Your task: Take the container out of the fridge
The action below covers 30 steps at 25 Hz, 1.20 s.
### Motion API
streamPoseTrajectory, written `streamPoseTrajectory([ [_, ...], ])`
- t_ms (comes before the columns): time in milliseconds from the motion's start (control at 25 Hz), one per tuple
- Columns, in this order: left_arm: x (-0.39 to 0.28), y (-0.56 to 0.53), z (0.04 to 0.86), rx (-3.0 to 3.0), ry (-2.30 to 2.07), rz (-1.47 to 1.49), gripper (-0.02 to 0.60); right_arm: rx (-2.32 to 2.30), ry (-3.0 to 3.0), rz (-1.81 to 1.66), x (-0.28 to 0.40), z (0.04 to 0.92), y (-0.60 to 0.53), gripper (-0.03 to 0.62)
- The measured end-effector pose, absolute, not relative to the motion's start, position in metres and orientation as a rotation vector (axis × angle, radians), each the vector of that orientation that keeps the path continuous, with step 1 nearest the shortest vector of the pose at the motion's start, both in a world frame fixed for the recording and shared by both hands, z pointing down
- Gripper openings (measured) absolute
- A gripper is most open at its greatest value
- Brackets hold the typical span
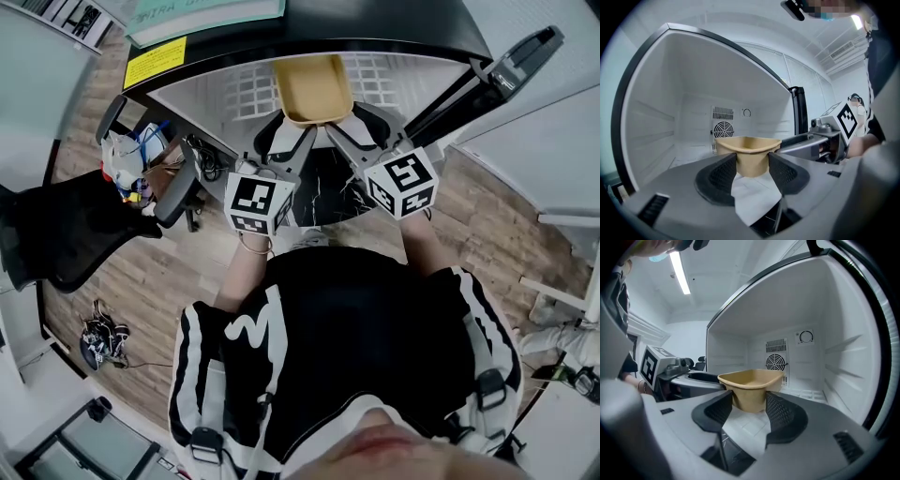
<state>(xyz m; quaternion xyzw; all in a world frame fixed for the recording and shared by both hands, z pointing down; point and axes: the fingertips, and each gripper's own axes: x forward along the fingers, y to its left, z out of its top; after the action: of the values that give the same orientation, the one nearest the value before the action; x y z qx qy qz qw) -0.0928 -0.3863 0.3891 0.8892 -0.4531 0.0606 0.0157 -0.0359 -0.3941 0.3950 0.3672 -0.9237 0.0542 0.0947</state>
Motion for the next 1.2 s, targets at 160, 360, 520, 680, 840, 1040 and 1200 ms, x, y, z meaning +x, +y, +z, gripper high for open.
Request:
streamPoseTrajectory([
  [160,-0.092,-0.375,0.389,2.758,-1.417,0.205,0.219,1.084,-2.758,0.169,-0.035,0.393,-0.384,0.23],
  [360,-0.091,-0.365,0.383,2.765,-1.43,0.168,0.219,1.081,-2.772,0.162,-0.034,0.389,-0.374,0.229],
  [520,-0.09,-0.357,0.381,2.771,-1.441,0.151,0.219,1.078,-2.78,0.162,-0.032,0.389,-0.366,0.229],
  [680,-0.089,-0.345,0.385,2.751,-1.438,0.179,0.218,1.071,-2.794,0.16,-0.031,0.389,-0.356,0.229],
  [840,-0.086,-0.338,0.38,2.773,-1.456,0.146,0.218,1.072,-2.806,0.151,-0.028,0.387,-0.348,0.229],
  [1040,-0.081,-0.328,0.377,2.781,-1.459,0.115,0.218,1.068,-2.814,0.142,-0.023,0.386,-0.337,0.229],
  [1200,-0.078,-0.32,0.375,2.787,-1.466,0.105,0.218,1.066,-2.818,0.142,-0.02,0.384,-0.329,0.229],
])
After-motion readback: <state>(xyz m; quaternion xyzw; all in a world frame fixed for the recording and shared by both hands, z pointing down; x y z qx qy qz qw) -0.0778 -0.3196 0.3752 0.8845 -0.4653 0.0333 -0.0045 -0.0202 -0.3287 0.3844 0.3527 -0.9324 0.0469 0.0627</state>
